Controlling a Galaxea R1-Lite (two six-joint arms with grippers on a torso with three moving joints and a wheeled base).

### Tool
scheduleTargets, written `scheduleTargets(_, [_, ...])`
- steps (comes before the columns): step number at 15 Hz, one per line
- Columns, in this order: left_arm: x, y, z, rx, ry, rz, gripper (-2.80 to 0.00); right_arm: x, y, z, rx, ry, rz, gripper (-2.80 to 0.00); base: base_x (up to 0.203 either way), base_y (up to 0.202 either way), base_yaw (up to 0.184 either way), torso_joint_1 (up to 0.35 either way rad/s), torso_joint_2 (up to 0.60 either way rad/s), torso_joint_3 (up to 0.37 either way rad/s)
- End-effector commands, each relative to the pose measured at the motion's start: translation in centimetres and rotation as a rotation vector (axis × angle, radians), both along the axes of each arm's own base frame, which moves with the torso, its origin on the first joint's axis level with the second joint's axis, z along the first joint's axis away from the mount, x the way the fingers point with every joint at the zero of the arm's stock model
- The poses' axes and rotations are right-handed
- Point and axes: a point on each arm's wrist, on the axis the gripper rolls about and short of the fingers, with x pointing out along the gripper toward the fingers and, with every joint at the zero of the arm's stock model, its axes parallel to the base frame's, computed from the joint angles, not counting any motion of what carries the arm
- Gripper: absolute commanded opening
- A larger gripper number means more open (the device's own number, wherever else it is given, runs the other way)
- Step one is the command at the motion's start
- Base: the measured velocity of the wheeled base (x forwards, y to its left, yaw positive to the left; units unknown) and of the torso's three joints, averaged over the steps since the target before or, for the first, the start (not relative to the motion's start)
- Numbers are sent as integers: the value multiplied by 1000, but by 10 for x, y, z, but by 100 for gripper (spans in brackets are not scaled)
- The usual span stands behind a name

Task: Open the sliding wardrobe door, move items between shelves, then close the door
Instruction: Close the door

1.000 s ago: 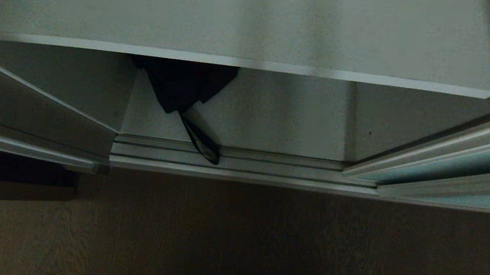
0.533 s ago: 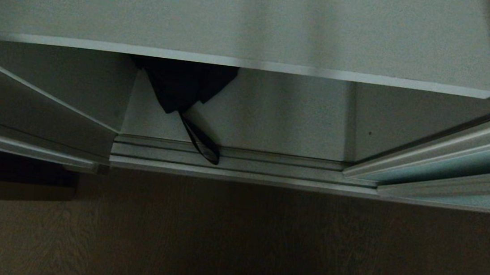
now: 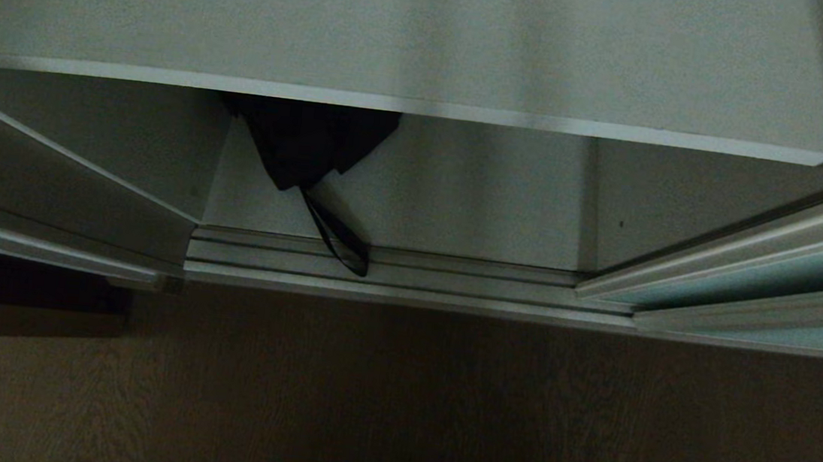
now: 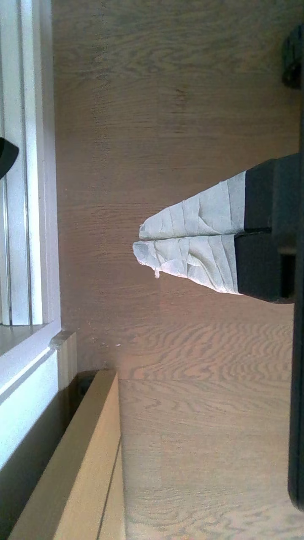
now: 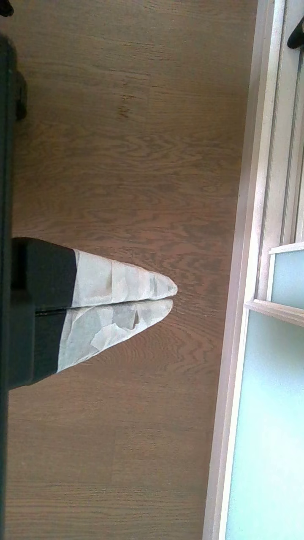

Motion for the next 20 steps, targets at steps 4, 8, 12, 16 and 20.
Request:
scheduleTargets(4, [1, 0, -1, -3, 7, 0, -280, 0, 0, 0, -1, -4, 1, -280, 0, 0, 0, 0, 2, 15])
scheduleTargets(8, [1, 0, 0, -1, 6, 0, -280, 0, 0, 0, -1, -4, 1, -280, 0, 0, 0, 1, 1, 163])
scheduleTargets(12, [0, 0, 0, -12, 6, 13, -280, 0, 0, 0, 0, -5, 1, -280, 0, 0, 0, 0, 1, 196])
scheduleTargets(16, [0, 0, 0, -13, 7, 15, -280, 0, 0, 0, -1, -4, 1, -280, 0, 0, 0, 0, 2, 201])
scheduleTargets(20, [0, 0, 0, -15, 7, 14, -280, 0, 0, 0, -1, -5, 1, -280, 0, 0, 0, -1, 5, 198])
